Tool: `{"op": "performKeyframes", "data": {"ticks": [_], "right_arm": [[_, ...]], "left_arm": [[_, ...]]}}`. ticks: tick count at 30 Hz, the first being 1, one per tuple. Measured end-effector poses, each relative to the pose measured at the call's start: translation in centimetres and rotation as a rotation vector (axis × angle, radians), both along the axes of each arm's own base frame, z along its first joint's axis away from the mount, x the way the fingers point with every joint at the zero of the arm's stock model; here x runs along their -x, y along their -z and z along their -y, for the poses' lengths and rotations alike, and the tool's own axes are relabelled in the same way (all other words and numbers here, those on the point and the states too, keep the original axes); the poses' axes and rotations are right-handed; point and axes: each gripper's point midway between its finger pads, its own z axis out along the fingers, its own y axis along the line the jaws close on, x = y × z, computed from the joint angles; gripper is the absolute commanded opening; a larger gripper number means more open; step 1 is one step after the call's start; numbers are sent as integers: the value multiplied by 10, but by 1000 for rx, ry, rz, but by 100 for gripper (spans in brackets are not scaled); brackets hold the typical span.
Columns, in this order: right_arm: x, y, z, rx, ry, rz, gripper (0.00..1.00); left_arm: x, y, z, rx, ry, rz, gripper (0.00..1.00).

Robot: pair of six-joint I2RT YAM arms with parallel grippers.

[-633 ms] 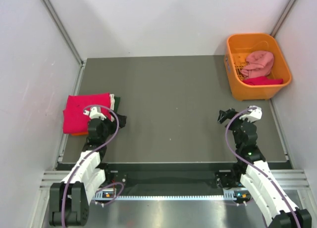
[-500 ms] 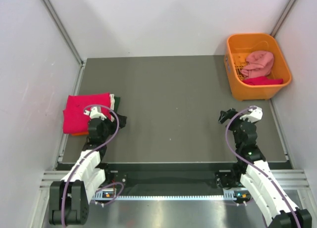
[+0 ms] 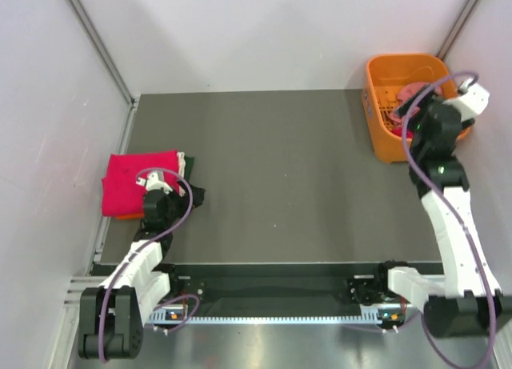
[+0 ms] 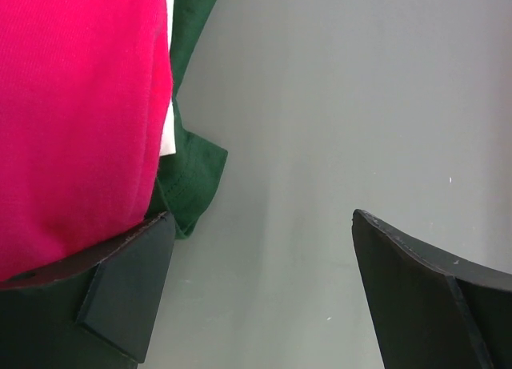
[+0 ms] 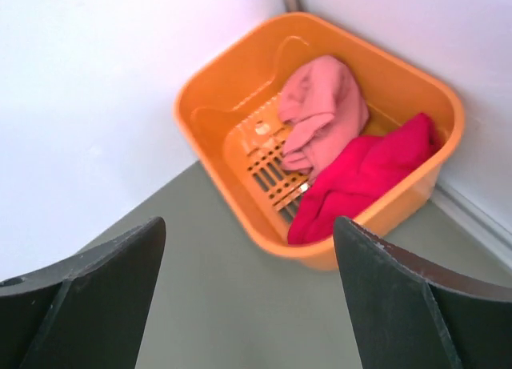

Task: Fold and stack the t-shirts
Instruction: Grab the tshirt from the pile

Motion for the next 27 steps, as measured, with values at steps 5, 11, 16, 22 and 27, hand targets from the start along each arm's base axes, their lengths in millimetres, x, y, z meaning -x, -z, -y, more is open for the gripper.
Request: {"op": "performKeyframes", "data": {"ticks": [5,11,16,22,27], "right_arm": [[-68,-10,38,-23,91,-75,87],[-144,64,78,-98,189,-273,91],[-175,139,107,-146,273,-420,100],[-193,195,135,-184,340,-502,99],[-214,210,158,-193,373,-483,71]], "left_arm": [[0,0,1,3,7,-3,95],[0,0,4,11,21,-4,95],[1,5,8,23,39,-27,94],[1,6,10,29,50,-34,94],[1,8,11,33,58,-41,94]]}}
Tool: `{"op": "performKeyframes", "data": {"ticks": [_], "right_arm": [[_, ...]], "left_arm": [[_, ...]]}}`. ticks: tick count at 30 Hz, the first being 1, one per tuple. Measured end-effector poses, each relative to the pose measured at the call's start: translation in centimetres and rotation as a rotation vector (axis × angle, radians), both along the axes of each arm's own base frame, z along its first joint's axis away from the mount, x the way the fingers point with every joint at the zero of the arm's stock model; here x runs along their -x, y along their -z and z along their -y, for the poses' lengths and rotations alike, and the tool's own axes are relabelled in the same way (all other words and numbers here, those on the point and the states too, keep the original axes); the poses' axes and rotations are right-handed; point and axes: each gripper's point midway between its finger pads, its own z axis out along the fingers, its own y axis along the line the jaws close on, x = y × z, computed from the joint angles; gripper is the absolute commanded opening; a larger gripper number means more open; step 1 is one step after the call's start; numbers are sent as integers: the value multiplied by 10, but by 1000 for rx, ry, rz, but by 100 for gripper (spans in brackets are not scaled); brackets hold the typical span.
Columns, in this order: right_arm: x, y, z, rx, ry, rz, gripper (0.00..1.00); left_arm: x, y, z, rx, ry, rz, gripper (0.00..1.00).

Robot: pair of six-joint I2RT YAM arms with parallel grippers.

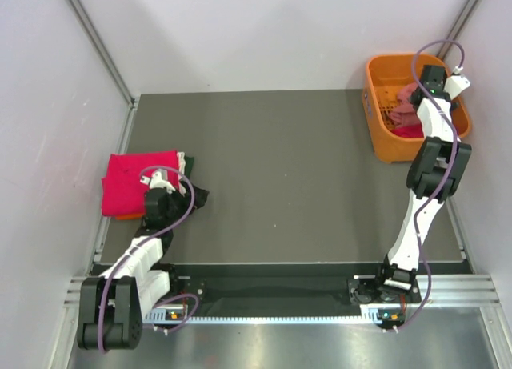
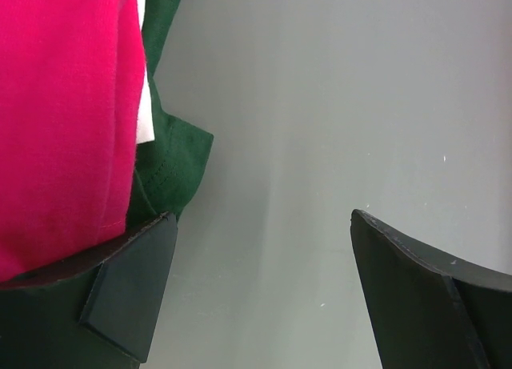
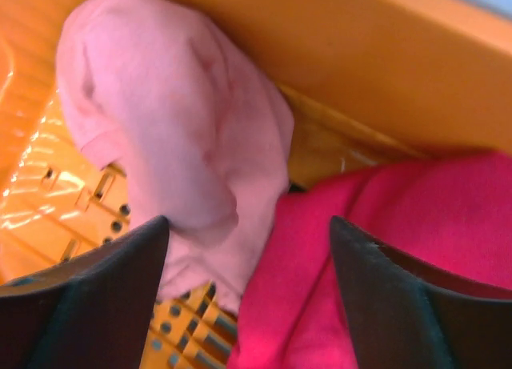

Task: Fold and stack the t-shirts
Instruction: Grab the tshirt from the pile, then move the tshirt to the center of the board

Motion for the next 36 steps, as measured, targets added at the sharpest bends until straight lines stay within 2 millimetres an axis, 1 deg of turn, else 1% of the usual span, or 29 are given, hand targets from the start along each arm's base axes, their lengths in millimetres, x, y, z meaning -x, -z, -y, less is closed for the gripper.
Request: {"op": "performKeyframes", "data": {"ticks": [1,2,3,4,5,6,7,11,13,14,15,16,17,18,20,22,25,26,27,29,31,32,34,35,36], "right_arm": [[-2,2,2,5,-2,-2,64],[-4,4,4,8,-3,-1,46],[-6,4,5,14,-9,-4,36],[-9,5,5,18,-13,-1,27],[-11,5,6,18,-16,3,9],[-12,5,6,20,-20,3,3],[-13,5,6,18,-19,5,0],[-14,4,-3,23,-40,13,0],[-6,1,-12,25,-62,-1,0],[-2,-5,-18,28,-80,-2,0],[2,-19,-29,38,-109,7,0],[3,-29,-34,46,-123,17,0],[4,-44,-44,62,-148,34,0],[6,-63,-56,80,-179,56,0],[10,-114,-89,128,-267,127,0],[18,-166,-130,168,-371,210,0],[42,-243,-207,191,-564,360,0],[51,-262,-228,187,-622,405,0],[65,-283,-259,176,-702,459,0],[95,-311,-308,158,-835,531,0],[127,-330,-353,146,-960,582,0],[145,-335,-375,141,-1023,600,0],[176,-337,-412,125,-1146,616,0],[187,-336,-424,113,-1191,620,0],[197,-331,-434,100,-1232,614,5]], "left_arm": [[0,0,0,1,1,-2,94],[0,1,1,3,4,-5,94],[0,2,2,5,8,-9,94],[-1,2,2,8,10,-15,93],[-1,3,3,10,12,-20,92],[-2,4,3,11,14,-26,92],[-2,5,3,12,16,-31,92],[-3,3,4,14,19,-28,92],[-3,2,4,14,19,-25,92],[-3,2,4,14,19,-23,92],[-3,2,4,15,21,-23,92],[-3,2,5,16,22,-23,92],[-3,2,5,17,25,-24,91],[-3,2,5,17,26,-24,91],[-3,2,6,19,29,-25,91],[-3,2,6,20,30,-24,91],[-3,-1,6,21,32,-13,91],[-3,-4,6,20,32,-5,91],[-4,-5,6,20,32,1,91],[-4,-6,6,20,32,5,91],[-4,-6,6,20,32,5,91],[-4,-6,6,20,32,5,91],[-3,-6,6,20,32,3,91],[-3,-6,6,20,32,2,91],[-3,-6,6,19,32,2,91]]}}
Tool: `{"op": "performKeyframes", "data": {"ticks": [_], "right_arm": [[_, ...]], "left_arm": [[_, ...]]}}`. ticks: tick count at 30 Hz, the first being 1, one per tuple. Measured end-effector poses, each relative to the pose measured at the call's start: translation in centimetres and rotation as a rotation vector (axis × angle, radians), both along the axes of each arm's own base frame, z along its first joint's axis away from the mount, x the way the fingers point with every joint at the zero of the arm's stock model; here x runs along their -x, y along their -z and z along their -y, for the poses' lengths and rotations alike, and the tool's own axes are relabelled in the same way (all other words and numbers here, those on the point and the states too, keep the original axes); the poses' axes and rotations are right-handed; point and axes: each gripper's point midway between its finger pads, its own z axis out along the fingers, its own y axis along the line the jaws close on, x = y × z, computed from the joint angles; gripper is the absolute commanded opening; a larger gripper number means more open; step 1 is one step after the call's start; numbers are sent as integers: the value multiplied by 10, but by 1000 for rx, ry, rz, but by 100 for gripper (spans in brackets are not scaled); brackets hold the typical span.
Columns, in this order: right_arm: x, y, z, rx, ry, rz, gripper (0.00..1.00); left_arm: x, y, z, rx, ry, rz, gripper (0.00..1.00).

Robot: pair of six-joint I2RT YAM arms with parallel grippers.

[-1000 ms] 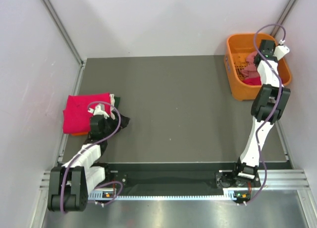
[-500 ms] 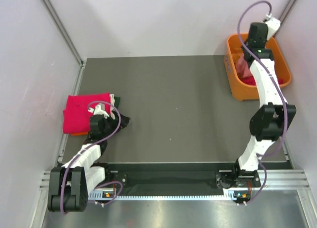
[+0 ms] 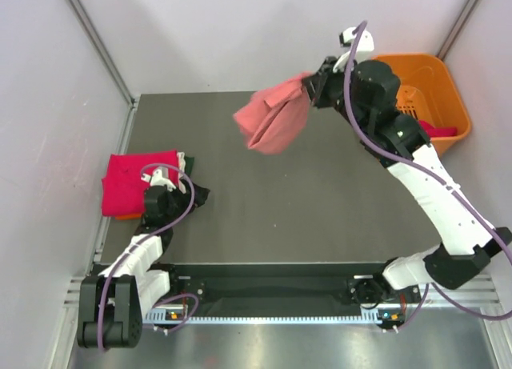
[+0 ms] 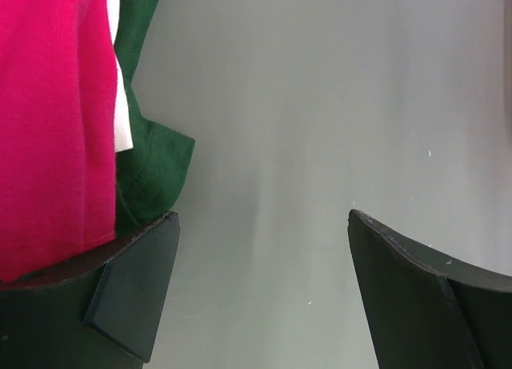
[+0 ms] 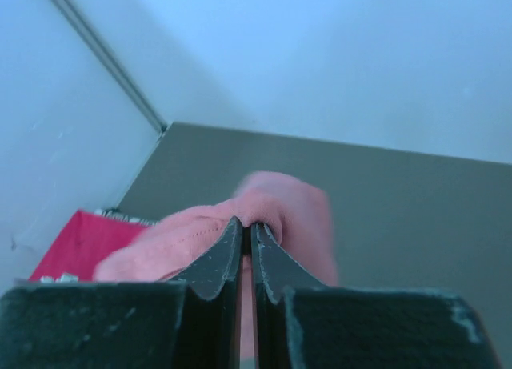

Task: Fold and stack the t-shirts
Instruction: Move the tshirt to the center of the board

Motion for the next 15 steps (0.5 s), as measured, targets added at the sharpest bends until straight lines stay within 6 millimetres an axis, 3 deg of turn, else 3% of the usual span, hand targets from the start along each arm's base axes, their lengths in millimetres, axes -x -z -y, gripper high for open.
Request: {"op": "performKeyframes", "data": {"ticks": [1,2,3,4,6,10,13,15], "right_arm": [[8,9,-4,9,-29,-14,20],[11,18,-4,16,-34,-32,72],[13,30,-1,18,-27,-43,90],[15,46,5,38,-11,-61,96],[18,88,19,79,28,-128,100],[24,191,41,191,86,-329,96],[46,270,48,270,46,-492,91],[64,303,48,291,0,-562,87]], "left_arm": [[0,0,0,0,0,1,91],[0,-1,0,0,0,3,91],[0,-1,0,0,0,3,91],[0,-1,0,0,0,4,91],[0,-1,0,0,1,4,91],[0,-2,1,3,7,7,90],[1,-4,12,-1,43,18,90],[5,-3,27,-16,94,19,90]]}}
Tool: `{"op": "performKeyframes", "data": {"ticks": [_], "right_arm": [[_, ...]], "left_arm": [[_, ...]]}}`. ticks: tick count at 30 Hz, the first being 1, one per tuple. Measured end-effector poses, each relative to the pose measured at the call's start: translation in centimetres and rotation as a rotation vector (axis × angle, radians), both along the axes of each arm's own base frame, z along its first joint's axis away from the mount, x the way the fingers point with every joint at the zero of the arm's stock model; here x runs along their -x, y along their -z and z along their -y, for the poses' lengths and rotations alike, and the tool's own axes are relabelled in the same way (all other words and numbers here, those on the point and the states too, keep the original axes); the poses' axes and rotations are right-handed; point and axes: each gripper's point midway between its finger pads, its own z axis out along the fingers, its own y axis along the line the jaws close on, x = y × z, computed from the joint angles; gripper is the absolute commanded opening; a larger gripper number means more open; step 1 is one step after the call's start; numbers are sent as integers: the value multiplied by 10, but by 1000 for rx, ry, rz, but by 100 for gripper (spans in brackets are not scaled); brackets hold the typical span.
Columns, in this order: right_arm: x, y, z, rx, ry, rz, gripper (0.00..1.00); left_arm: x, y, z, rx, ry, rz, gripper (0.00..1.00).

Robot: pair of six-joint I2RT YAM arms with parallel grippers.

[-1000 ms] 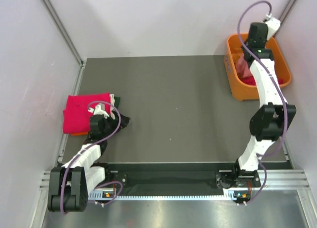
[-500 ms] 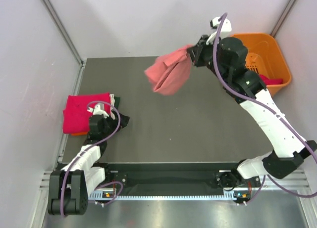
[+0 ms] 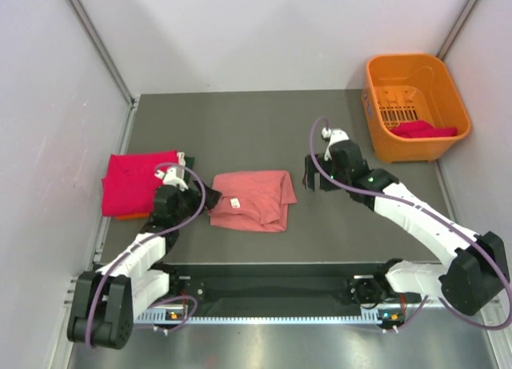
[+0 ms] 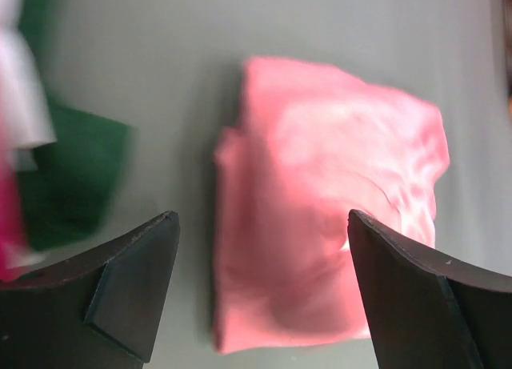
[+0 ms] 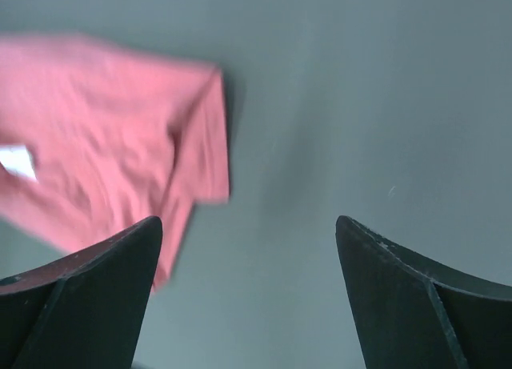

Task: Fold and stack the t-shirts
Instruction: Move the tshirt to the center of the board, then flatten the tshirt out

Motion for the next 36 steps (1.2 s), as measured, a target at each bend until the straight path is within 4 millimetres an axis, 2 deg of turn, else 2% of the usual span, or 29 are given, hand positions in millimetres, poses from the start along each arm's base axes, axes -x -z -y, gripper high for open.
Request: {"op": "performKeyframes", "data": {"ticks": [2,6,12,13,14,19,22,23,26,27,29,30,36], "right_arm": [[20,23,-2,-19,-50,-62,82],[37,35,-18,-95,-126,-103,80],[44,46,-37,-155,-192,-129,81],[46,49,-37,-155,-195,-135,81],[47,51,-37,-153,-195,-140,82],[48,55,-36,-150,-195,-145,82],[48,55,-36,-150,-193,-145,82],[48,55,-36,-152,-191,-146,82],[48,55,-36,-153,-188,-146,82],[48,55,-35,-152,-186,-146,82],[48,55,-35,-151,-184,-145,83],[47,55,-35,-149,-182,-144,83],[46,56,-33,-142,-173,-141,84]], "left_arm": [[3,0,16,-24,57,2,90],[3,-9,34,-67,118,38,90],[-2,-11,31,-106,100,51,86],[-2,-9,30,-112,96,43,79],[-2,-6,29,-115,93,33,76],[-2,5,25,-141,73,-13,74],[-3,10,24,-149,68,-45,57],[-3,11,25,-150,70,-52,49],[-2,15,26,-153,79,-65,34],[-2,15,27,-151,86,-66,24],[-1,15,29,-148,98,-67,15],[0,16,31,-145,106,-69,0],[0,13,39,-129,151,-81,0]]}}
